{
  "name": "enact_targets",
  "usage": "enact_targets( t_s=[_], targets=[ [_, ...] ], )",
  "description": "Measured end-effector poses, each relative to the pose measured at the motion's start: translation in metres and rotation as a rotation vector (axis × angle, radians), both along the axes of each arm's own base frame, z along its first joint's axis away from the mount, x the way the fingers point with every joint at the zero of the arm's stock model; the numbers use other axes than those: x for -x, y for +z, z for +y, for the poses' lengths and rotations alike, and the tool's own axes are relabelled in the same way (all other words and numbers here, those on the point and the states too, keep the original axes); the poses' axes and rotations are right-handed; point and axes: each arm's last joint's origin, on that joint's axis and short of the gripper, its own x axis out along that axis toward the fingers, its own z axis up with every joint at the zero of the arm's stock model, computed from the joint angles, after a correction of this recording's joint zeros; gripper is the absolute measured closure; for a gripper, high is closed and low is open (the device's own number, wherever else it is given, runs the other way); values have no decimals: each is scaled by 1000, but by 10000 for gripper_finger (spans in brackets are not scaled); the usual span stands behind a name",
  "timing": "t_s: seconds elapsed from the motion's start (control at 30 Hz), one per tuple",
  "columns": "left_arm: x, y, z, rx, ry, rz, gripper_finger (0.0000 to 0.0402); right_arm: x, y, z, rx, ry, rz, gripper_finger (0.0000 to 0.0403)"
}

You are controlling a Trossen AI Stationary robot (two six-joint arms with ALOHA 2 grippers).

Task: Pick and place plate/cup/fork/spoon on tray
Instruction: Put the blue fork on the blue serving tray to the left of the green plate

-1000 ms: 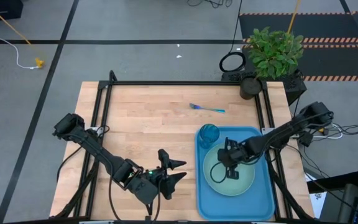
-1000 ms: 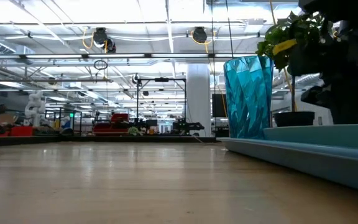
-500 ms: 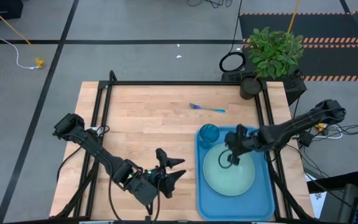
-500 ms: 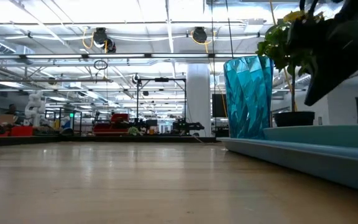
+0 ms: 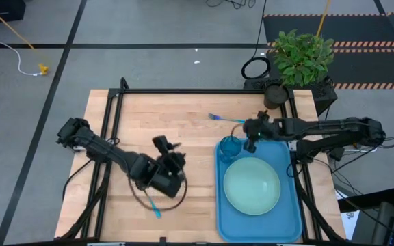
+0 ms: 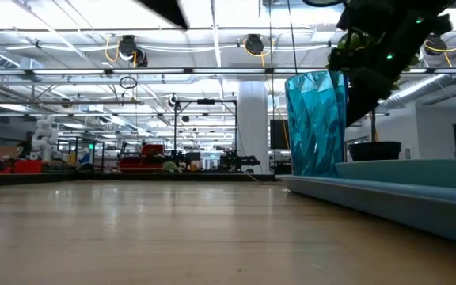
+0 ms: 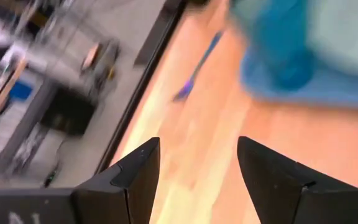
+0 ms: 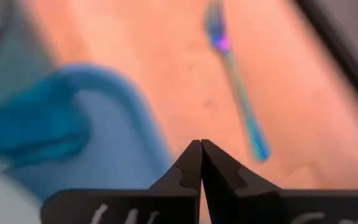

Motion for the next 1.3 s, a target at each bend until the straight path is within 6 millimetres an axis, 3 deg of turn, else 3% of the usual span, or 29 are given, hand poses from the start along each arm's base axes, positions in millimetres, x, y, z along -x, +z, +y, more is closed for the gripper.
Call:
enact_targets(
  t_s=[0.3,0.63,0.83,1.07,1.3],
  targets=[
    [11,-20,23,33,86,110,186,-7,6,-51,130,68,-74,403],
    [39,-31,59,144,154,27,186,-18,-25,-98,47,162,-102,398],
    [40,-30,67,191,16,-90,186,-32,-41,-113,39,201,-74,345],
    [37,-28,73,189,-67,-87,186,-60,-51,-133,22,227,-25,265],
    [36,-28,75,214,-81,-83,186,-73,-69,-140,-53,272,-4,257]
  ],
)
